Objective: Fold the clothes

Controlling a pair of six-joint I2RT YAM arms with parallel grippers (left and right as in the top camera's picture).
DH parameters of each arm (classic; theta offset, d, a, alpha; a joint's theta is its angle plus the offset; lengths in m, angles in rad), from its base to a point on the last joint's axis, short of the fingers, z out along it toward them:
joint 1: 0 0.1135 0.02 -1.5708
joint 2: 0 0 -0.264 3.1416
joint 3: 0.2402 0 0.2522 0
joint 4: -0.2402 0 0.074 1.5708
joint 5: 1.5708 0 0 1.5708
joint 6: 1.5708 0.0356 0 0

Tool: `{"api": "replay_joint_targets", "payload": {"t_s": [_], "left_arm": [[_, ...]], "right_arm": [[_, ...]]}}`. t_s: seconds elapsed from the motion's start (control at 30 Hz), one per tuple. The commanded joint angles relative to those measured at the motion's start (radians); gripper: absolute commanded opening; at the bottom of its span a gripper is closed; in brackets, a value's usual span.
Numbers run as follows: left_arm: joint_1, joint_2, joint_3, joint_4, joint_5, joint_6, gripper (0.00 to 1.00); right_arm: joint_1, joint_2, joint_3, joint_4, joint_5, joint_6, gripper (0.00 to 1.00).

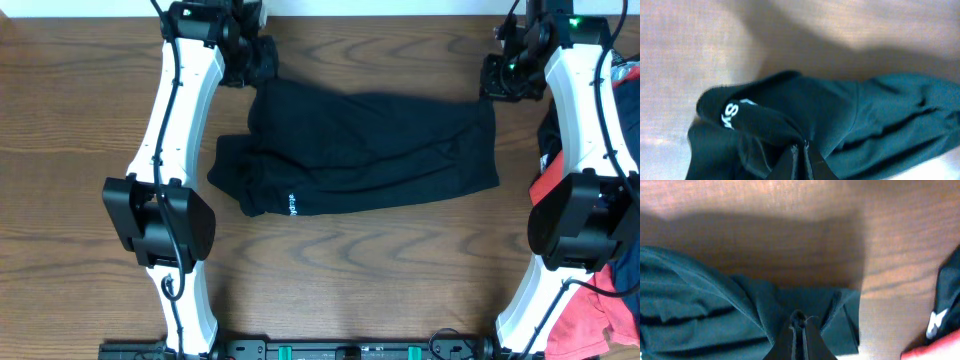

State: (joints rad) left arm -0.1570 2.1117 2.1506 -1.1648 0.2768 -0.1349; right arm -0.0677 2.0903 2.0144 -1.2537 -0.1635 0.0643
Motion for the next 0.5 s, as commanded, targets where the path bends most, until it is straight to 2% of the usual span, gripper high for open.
{"api": "replay_joint_targets", "payload": {"t_s": [0.0,0.47], "left_arm": [[0.005,-0.014,0.0,-0.077,-0.028,-0.009,0.06],[0.001,-0.015,0.0,-0.323,-0.027,-0.009,0.06]], "right_arm": [[0.003,-0.002,0.001,-0.036,0.001,0.01,0.01],[0.003,-0.002,-0.008,-0.198,0.001,0.01,0.01]]}}
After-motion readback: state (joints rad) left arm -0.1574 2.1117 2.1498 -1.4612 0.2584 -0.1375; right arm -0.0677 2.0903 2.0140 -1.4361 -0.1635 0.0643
